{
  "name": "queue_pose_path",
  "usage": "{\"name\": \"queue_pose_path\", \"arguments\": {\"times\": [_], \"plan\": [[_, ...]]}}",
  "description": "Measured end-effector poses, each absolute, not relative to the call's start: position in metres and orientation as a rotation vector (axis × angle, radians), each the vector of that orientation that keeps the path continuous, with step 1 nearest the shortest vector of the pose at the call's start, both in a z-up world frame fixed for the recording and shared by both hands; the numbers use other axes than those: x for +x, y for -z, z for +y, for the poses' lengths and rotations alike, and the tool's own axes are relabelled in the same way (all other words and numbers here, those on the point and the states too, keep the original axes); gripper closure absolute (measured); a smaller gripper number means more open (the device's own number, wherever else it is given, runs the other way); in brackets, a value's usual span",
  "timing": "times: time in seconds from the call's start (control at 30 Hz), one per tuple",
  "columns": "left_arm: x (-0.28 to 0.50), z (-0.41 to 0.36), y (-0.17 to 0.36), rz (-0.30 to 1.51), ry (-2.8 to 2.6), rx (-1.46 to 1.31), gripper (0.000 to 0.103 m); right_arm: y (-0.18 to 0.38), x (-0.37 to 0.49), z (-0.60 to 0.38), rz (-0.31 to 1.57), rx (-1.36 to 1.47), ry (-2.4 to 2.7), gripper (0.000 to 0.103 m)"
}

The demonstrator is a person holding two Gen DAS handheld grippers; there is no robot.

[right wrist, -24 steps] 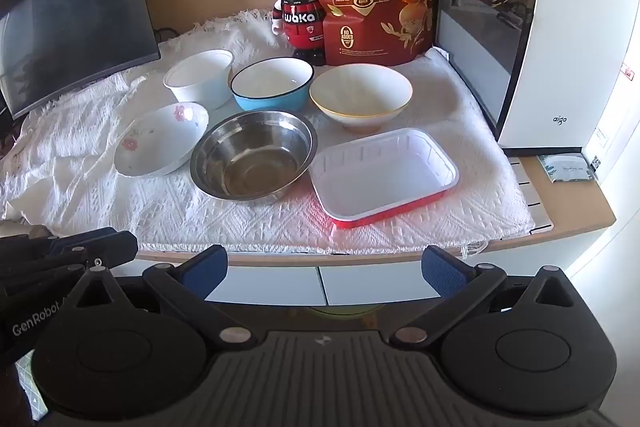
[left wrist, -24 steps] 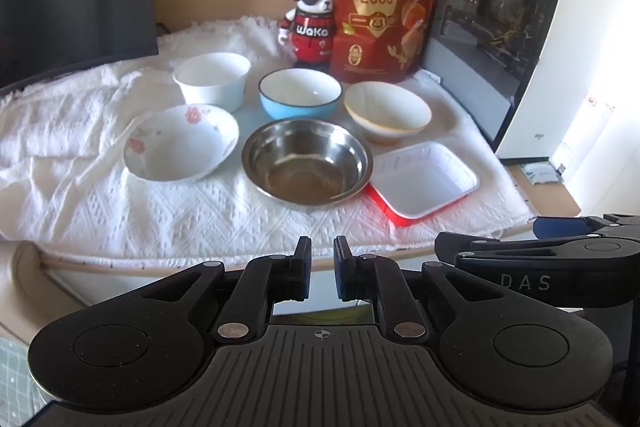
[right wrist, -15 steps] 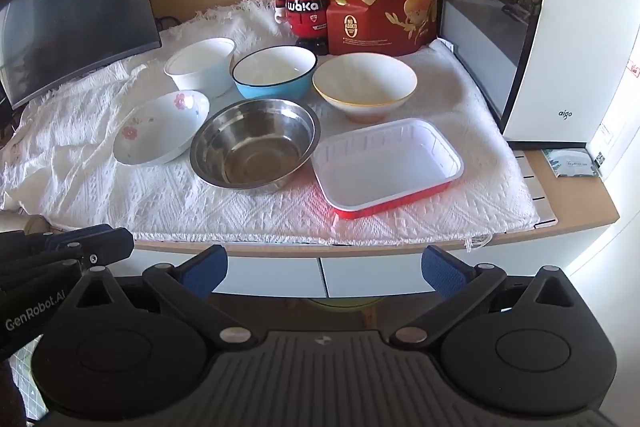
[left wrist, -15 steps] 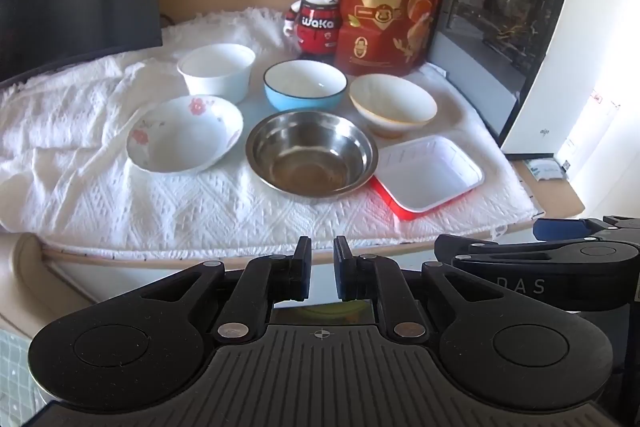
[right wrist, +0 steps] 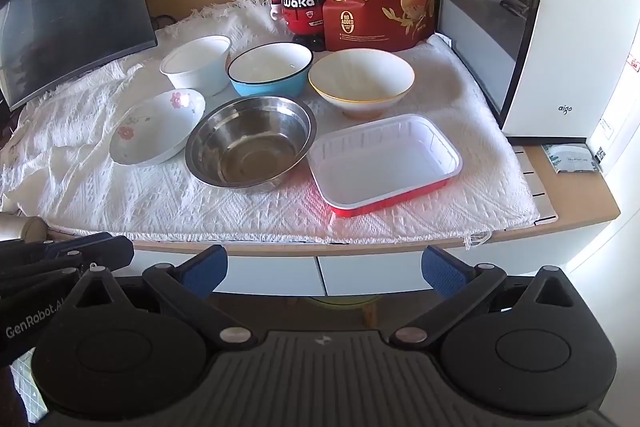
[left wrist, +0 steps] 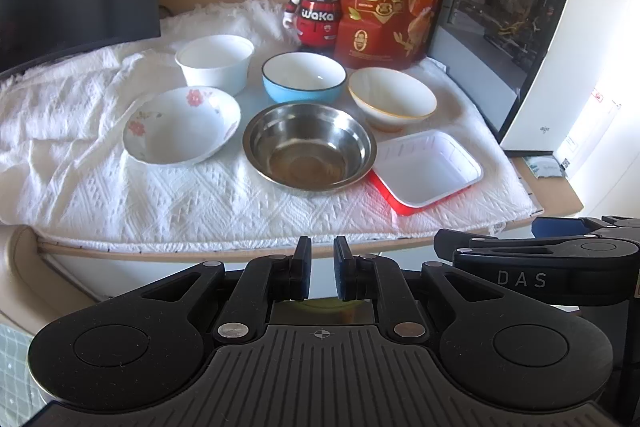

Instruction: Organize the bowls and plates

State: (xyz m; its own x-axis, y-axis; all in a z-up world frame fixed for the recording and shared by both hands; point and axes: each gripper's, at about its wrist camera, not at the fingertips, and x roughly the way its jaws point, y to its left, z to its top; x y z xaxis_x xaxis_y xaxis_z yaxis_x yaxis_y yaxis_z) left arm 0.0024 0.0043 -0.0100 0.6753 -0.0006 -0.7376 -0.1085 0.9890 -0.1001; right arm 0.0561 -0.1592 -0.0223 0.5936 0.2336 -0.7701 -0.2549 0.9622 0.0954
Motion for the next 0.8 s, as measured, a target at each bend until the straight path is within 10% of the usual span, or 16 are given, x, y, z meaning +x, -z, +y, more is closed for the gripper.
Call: {"name": "queue_pose_path", "arguments": {"times": [0.8], "plan": [[-0.001,0.0054,0.0071,0.827,-0.067,-0.164,0.09,0.0207,0.0495,-0.1502,0.886,-0.051,-0.309,0.0]]}}
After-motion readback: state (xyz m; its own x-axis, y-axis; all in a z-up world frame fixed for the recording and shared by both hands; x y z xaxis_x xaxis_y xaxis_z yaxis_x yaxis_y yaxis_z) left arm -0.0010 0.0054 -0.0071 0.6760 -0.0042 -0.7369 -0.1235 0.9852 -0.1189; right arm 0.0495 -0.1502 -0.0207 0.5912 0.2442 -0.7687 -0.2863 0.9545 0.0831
